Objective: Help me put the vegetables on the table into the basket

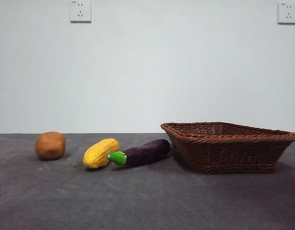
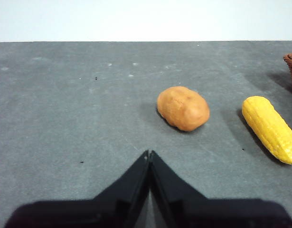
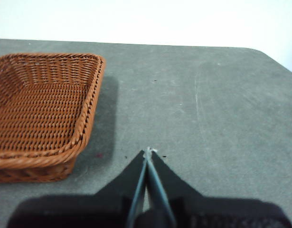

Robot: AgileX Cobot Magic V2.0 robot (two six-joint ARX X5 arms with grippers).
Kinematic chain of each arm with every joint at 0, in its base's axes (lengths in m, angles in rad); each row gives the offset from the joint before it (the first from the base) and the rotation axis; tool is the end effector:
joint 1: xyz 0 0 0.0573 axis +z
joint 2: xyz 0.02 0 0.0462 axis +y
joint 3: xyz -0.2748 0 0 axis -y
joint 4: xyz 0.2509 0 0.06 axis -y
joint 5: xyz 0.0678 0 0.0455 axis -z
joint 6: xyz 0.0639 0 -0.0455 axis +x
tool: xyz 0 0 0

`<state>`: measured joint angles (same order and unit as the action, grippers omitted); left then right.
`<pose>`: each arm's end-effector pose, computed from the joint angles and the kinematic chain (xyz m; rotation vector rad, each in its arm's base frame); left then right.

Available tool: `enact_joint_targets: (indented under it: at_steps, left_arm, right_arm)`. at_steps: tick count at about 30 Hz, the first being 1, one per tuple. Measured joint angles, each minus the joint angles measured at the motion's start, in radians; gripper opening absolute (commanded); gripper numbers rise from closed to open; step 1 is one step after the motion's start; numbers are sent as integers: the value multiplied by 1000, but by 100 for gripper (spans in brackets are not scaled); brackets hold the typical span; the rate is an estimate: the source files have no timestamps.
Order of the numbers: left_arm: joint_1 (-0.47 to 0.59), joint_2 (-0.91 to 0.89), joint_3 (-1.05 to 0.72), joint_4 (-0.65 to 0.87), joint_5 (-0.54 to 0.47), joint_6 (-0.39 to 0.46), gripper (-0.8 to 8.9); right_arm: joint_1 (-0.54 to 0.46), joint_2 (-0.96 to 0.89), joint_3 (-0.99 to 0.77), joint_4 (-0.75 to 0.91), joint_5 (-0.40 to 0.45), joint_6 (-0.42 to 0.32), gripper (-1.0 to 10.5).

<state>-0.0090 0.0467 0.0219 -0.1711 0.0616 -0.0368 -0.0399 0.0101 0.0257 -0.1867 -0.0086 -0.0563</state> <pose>0.1268 -0.0051 0.1445 -0.0418 0.1971 -0.0668 0.1248 -0.0044 0.1478 -0.0520 0.1719 -0.0264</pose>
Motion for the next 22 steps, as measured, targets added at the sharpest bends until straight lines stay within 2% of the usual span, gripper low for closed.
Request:
enact_joint_targets:
  at_steps: [5,13,17,22]
  left_arm:
    - [0,0,0,0,0,0,-3]
    - [0,6,0,3,-8,0,-5]
    - [0,21,0,32,-16,0,-5]
    - [0,31,13,34,-26,-2,-6]
  right_arm:
    - [0,0,0,0,0,105,0]
    - [0,0,0,46,0,341,-7]
    - [0,1,5,106,3,392,-9]
    - [0,42,75,108,13,412,-9]
